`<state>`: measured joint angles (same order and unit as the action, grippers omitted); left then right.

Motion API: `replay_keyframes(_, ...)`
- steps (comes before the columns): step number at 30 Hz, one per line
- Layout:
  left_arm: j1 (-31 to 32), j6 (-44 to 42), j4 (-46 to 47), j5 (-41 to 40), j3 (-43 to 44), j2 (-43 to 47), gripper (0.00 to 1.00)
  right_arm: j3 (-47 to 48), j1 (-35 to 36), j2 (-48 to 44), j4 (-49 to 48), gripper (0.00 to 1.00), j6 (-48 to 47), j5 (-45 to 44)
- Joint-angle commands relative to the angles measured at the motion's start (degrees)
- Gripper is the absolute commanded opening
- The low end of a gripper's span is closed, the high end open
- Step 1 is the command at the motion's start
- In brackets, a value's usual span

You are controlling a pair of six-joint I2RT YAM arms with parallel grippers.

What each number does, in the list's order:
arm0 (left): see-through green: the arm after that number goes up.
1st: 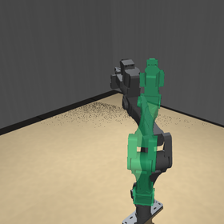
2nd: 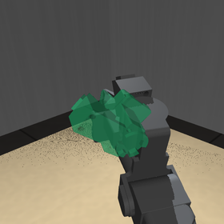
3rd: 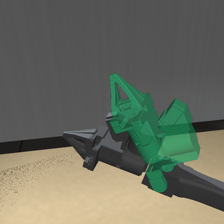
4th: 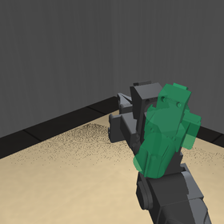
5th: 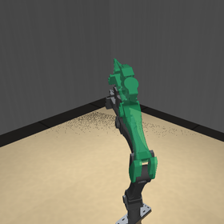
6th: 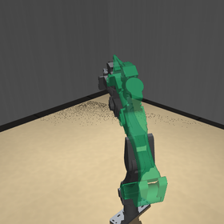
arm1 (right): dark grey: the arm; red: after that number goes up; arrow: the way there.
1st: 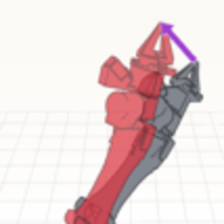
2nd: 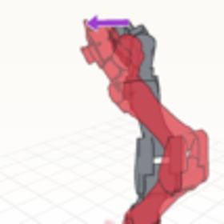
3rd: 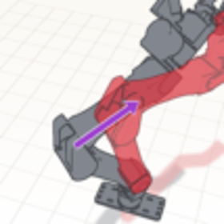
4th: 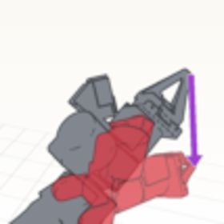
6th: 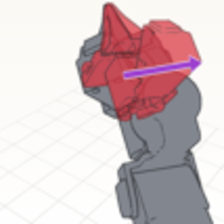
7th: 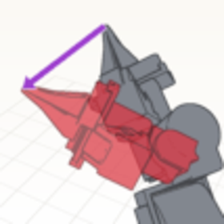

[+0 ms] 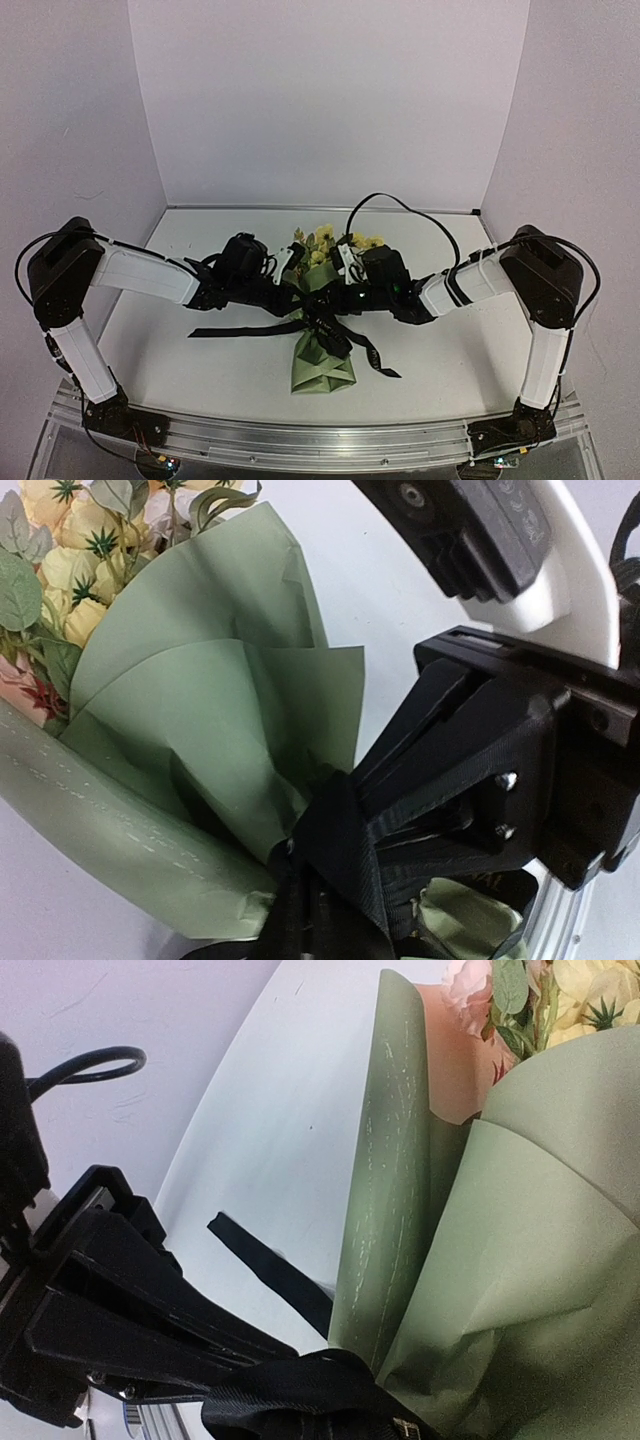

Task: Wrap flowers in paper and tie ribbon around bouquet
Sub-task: Cross the half-tied ribbon over the folded bouquet, then tie the half-tied ribbon around the folded bouquet.

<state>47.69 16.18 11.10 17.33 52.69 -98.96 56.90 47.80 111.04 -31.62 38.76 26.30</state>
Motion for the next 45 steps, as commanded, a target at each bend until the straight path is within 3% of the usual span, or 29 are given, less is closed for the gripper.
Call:
replay_keyframes(1, 0.0, -0.4, 0.5, -0.6, -0.3, 1.3, 0.0, 3.1, 0.8, -0.5, -4.4, 0.04, 1.3, 2.7)
replay_keyframes(5, 0.0, 0.9, 0.5, -3.8, -1.0, 3.2, 0.0, 1.7, 0.9, -2.3, -2.1, 0.13, 1.1, 1.0)
replay_keyframes(14, 0.2, 1.4, -2.3, -7.1, -1.1, 4.7, 0.0, -4.4, 0.9, -10.1, 6.2, 0.23, -3.9, -3.7)
replay_keyframes(28, 2.4, -1.3, -11.1, -14.7, 3.6, 5.0, 0.0, -9.7, 0.9, -19.5, 21.9, 0.31, -9.1, -2.9)
replay_keyframes(45, 3.0, -2.0, -18.0, -22.3, 6.3, 8.9, 0.0, -11.3, 1.9, -22.5, 28.3, 0.37, -11.6, -3.3)
